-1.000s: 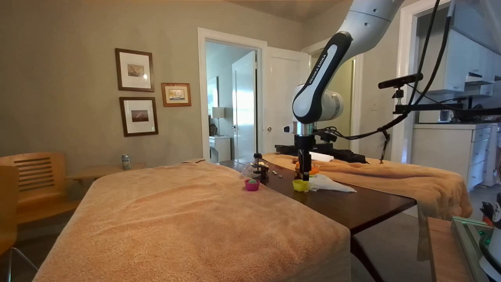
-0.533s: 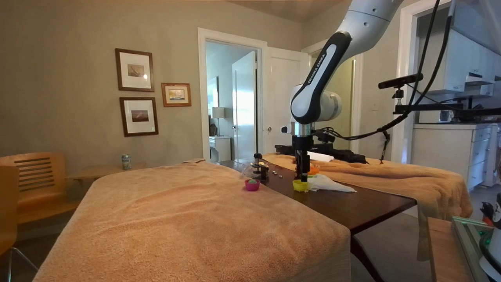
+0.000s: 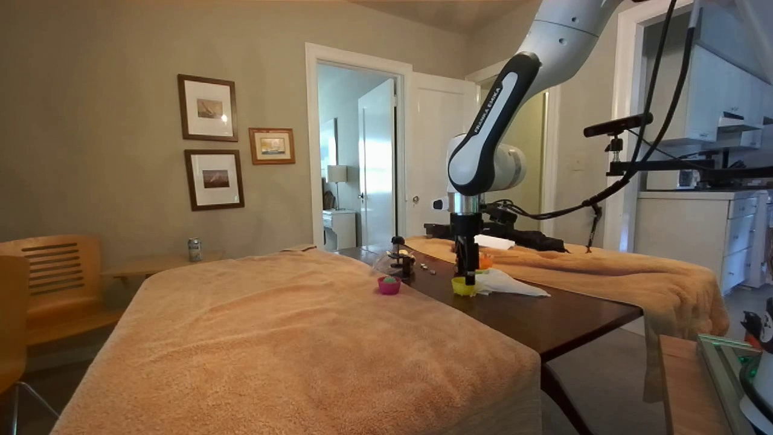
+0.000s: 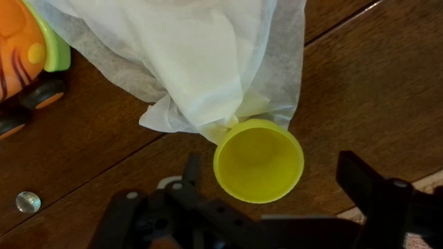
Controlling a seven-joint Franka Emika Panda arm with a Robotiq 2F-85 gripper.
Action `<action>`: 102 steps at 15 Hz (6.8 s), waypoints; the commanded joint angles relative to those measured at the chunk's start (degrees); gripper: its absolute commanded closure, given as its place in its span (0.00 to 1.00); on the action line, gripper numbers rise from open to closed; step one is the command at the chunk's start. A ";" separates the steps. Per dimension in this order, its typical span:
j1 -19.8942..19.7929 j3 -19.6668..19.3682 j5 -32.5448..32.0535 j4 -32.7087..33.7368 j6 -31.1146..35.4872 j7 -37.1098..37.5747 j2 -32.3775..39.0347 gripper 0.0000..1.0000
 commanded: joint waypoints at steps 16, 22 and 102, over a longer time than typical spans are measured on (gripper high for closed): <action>0.25 -0.71 -5.32 2.21 0.11 1.33 2.31 0.62; 1.30 -1.93 -7.37 2.46 -0.19 3.27 2.13 0.65; 8.72 5.04 -88.09 17.07 -30.72 41.67 18.64 0.40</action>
